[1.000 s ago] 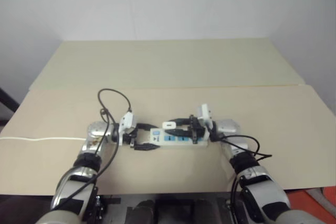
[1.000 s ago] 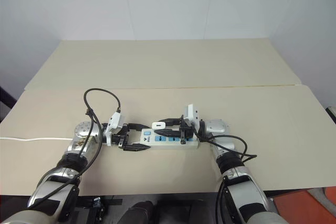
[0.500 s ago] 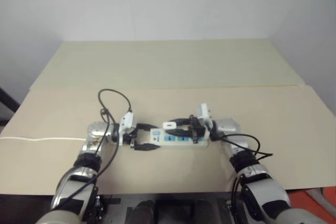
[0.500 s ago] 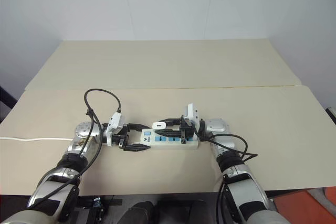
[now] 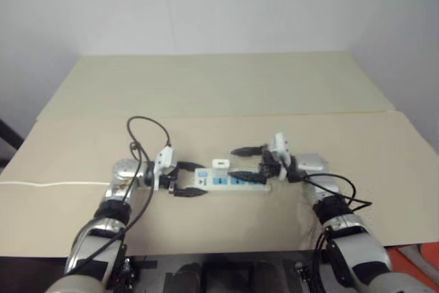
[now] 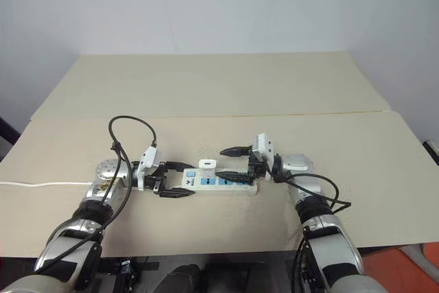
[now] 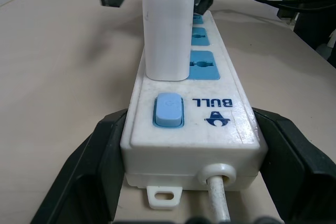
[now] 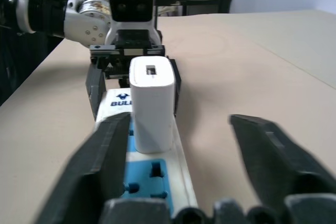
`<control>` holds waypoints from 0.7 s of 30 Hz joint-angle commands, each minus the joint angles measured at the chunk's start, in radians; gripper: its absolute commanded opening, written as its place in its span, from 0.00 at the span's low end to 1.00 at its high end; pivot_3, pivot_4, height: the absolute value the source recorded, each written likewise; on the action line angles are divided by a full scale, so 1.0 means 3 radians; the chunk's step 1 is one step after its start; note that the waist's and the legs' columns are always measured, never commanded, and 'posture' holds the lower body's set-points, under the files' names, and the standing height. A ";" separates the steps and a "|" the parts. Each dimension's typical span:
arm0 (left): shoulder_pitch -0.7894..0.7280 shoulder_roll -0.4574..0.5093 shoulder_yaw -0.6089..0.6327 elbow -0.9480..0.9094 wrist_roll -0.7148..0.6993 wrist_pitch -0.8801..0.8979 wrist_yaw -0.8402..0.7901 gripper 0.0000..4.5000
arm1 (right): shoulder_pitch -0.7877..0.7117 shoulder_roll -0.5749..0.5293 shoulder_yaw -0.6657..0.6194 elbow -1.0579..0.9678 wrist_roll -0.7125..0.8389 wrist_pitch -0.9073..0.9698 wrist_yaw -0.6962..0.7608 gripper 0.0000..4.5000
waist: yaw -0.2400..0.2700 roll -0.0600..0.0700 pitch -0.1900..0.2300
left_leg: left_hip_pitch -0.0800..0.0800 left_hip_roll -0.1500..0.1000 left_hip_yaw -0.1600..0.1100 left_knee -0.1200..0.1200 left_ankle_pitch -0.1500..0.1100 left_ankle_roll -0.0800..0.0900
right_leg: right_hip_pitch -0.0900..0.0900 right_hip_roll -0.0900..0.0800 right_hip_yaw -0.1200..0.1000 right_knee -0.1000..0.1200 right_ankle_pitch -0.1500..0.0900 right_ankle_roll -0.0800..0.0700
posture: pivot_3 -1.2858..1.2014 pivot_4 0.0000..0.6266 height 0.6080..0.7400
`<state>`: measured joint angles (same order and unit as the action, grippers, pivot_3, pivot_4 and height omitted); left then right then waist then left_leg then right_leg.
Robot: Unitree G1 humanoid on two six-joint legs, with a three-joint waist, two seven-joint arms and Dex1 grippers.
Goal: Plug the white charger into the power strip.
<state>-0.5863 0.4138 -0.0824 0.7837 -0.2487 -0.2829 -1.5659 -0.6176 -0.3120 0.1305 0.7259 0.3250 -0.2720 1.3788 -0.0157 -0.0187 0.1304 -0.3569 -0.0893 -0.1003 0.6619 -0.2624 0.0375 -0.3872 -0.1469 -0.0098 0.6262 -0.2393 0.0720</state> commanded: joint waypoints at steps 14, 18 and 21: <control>-0.0094 -0.0027 0.0063 -0.0046 -0.0096 0.0057 -0.0085 0.72 | 0.0269 -0.0078 -0.0035 0.0263 -0.0172 -0.0310 0.0089 0.99 | 0.0009 -0.0001 -0.0001 | 0.0003 0.0001 0.0000 -0.0006 0.0000 -0.0002 | 0.0000 0.0001 0.0000 -0.0002 0.0000 0.0000 | 0.52 0.24 1.00; -0.0126 -0.0014 0.0055 -0.0060 -0.0121 0.0285 -0.0141 0.89 | 0.0240 -0.0132 -0.0080 0.0248 -0.0151 -0.0319 0.0107 1.00 | 0.0011 -0.0001 -0.0001 | 0.0003 0.0001 0.0000 -0.0007 -0.0001 -0.0002 | 0.0000 0.0001 -0.0001 -0.0003 0.0000 0.0000 | 0.52 0.24 1.00; -0.0118 -0.0029 0.0065 -0.0070 -0.0159 0.0274 -0.0153 0.99 | 0.0237 -0.0157 -0.0094 0.0244 -0.0149 -0.0328 0.0106 1.00 | 0.0010 -0.0001 -0.0001 | 0.0003 0.0001 0.0000 -0.0007 -0.0001 -0.0002 | 0.0000 0.0001 -0.0001 -0.0004 0.0000 0.0000 | 0.52 0.24 1.00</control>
<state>-0.6111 0.4054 -0.0787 0.7827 -0.2728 -0.2038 -1.6032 -0.5932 -0.3384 0.0919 0.7376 0.3268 -0.3833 1.3975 -0.0128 -0.0190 0.1302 -0.3560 -0.0889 -0.1004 0.6597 -0.2626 0.0370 -0.3869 -0.1464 -0.0102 0.6251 -0.2394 0.0720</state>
